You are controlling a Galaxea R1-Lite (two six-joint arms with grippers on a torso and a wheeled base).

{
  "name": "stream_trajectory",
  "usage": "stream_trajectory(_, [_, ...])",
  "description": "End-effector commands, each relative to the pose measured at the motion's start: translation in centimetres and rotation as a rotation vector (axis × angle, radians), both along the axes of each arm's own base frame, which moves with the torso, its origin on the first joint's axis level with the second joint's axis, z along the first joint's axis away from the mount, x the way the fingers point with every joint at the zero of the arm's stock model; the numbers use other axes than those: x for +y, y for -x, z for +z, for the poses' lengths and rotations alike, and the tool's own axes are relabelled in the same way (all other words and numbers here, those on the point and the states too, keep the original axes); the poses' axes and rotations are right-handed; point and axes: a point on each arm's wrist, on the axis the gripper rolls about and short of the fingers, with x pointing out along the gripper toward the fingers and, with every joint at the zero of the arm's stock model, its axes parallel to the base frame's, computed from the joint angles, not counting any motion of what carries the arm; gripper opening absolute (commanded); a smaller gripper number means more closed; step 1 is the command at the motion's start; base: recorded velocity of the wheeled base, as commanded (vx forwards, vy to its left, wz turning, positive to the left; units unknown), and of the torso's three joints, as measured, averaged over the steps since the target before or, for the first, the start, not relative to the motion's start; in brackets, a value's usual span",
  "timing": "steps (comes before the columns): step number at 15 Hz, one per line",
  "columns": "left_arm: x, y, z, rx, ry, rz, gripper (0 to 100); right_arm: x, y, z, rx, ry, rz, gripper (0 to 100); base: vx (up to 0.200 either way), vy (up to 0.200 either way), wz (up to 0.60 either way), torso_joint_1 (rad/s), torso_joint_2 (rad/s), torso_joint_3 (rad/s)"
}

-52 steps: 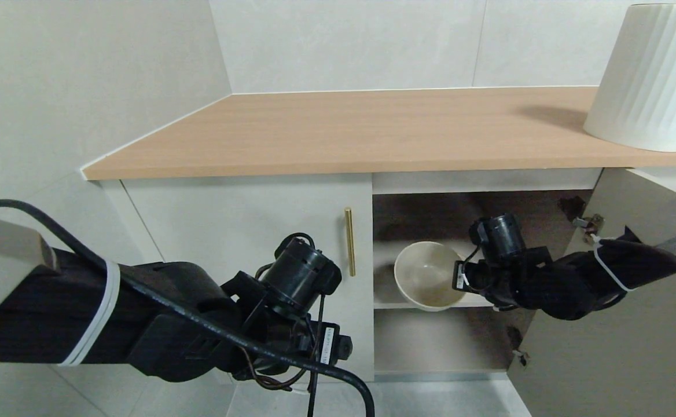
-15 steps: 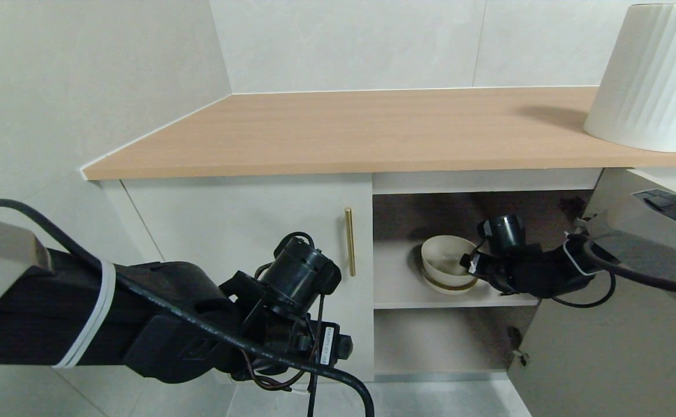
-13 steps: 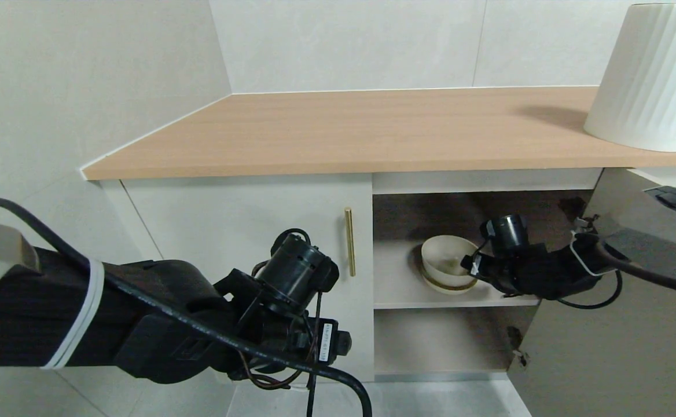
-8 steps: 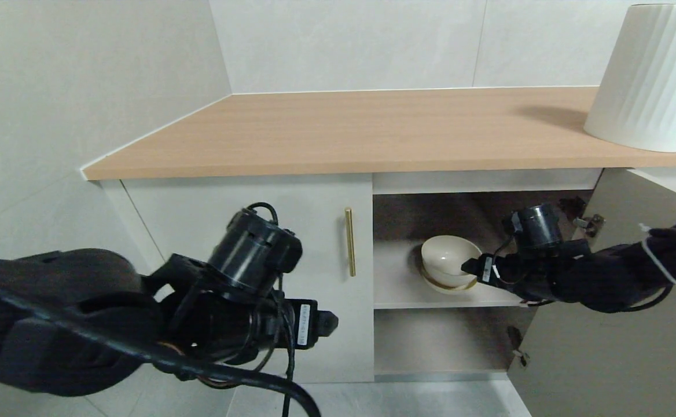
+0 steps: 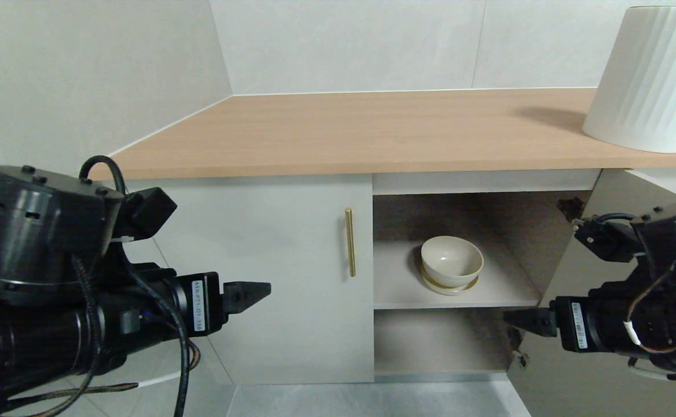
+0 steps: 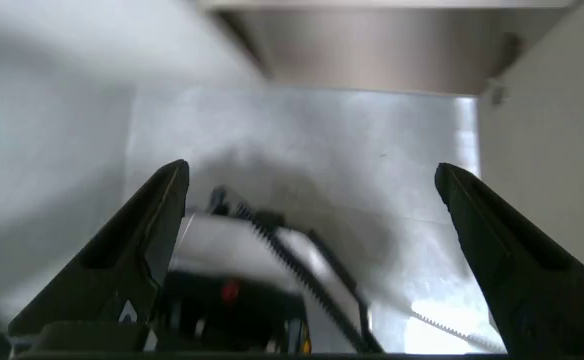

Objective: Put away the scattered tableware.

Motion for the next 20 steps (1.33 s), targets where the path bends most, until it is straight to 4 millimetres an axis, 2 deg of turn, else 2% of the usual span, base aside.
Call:
stream_trajectory(1, [0.8, 0.7, 0.2, -0.017, 0.012, 0.014, 100, -0.4, 1.8, 0.5, -0.032, -0.019, 0.027, 100, 0.000, 0.000, 0.00, 0.000, 0.00, 0.000])
stream_trajectory(9, [0.2, 0.4, -0.7, 0.016, -0.010, -0.002, 100, -0.6, 2.0, -0.3, -0.005, 0.002, 0.030, 100, 0.000, 0.000, 0.00, 0.000, 0.00, 0.000])
stream_trajectory(20, [0.2, 0.5, -0.9, 0.026, -0.017, -0.004, 100, -0.6, 2.2, -0.5, 0.001, 0.010, 0.032, 100, -0.200, 0.000, 0.00, 0.002, 0.00, 0.001])
